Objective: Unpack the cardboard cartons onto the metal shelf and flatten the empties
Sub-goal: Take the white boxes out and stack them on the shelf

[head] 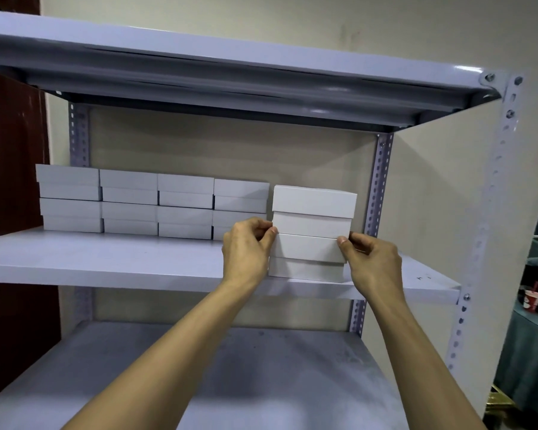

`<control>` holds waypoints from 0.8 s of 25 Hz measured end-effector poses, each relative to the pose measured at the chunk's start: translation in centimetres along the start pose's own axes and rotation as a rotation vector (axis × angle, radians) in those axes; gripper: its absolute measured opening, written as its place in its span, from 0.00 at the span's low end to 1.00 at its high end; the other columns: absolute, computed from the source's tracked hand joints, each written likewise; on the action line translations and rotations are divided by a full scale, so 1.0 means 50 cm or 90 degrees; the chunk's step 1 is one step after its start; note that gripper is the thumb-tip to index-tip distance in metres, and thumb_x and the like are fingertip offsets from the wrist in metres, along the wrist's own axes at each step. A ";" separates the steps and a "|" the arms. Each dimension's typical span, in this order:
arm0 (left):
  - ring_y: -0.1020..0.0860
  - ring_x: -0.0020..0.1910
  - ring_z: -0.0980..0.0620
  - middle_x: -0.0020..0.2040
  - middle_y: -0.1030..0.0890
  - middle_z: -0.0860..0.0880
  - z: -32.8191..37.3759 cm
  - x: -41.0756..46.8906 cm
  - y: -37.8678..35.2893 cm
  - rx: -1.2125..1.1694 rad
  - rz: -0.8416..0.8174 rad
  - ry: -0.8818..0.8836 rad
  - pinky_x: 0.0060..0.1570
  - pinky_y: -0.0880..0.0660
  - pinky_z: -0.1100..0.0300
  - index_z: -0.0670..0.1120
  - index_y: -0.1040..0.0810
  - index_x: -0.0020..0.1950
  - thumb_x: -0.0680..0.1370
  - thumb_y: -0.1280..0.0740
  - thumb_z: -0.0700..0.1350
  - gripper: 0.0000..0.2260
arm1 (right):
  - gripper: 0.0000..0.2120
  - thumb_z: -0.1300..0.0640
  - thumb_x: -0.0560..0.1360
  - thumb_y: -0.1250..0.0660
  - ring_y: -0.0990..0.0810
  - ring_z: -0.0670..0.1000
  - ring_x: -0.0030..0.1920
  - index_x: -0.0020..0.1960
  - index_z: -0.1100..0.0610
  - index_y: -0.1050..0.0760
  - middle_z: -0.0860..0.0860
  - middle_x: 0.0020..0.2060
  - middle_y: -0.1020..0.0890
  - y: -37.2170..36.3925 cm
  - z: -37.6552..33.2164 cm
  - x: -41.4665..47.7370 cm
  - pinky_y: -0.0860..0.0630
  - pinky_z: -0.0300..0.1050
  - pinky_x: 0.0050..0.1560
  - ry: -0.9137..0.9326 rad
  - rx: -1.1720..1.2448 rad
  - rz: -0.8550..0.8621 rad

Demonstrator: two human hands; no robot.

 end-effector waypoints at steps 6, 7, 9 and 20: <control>0.16 0.43 0.53 0.40 0.14 0.54 -0.025 0.044 -0.049 -0.004 -0.037 0.016 0.49 0.18 0.50 0.49 0.15 0.49 0.78 0.28 0.46 0.03 | 0.13 0.54 0.79 0.29 0.22 0.41 0.43 0.60 0.59 0.17 0.45 0.45 0.17 -0.019 0.024 0.056 0.25 0.38 0.56 0.007 -0.023 -0.028; 0.16 0.43 0.53 0.40 0.14 0.54 -0.030 0.053 -0.057 0.001 -0.040 0.021 0.49 0.18 0.50 0.49 0.15 0.48 0.77 0.28 0.45 0.03 | 0.14 0.53 0.78 0.28 0.22 0.42 0.44 0.60 0.59 0.17 0.47 0.47 0.15 -0.024 0.028 0.071 0.27 0.36 0.53 0.005 -0.038 -0.041; 0.16 0.44 0.53 0.41 0.14 0.53 -0.038 0.072 -0.071 0.009 -0.042 0.034 0.49 0.18 0.50 0.48 0.15 0.49 0.77 0.28 0.44 0.03 | 0.12 0.51 0.77 0.27 0.20 0.42 0.42 0.56 0.58 0.15 0.49 0.47 0.13 -0.034 0.039 0.104 0.27 0.35 0.47 0.000 -0.072 -0.057; 0.15 0.43 0.48 0.44 0.15 0.48 -0.102 0.173 -0.123 0.074 -0.038 0.112 0.49 0.17 0.50 0.45 0.16 0.50 0.77 0.28 0.41 0.03 | 0.07 0.57 0.73 0.24 0.18 0.50 0.32 0.38 0.58 0.14 0.52 0.31 0.15 -0.127 0.086 0.252 0.22 0.39 0.34 -0.034 -0.174 -0.109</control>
Point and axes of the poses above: each hand's wrist, its own x-axis towards the middle knuckle, its own y-axis out of the back of the hand, z = x × y, the point moved 9 cm from there along x, towards the middle knuckle
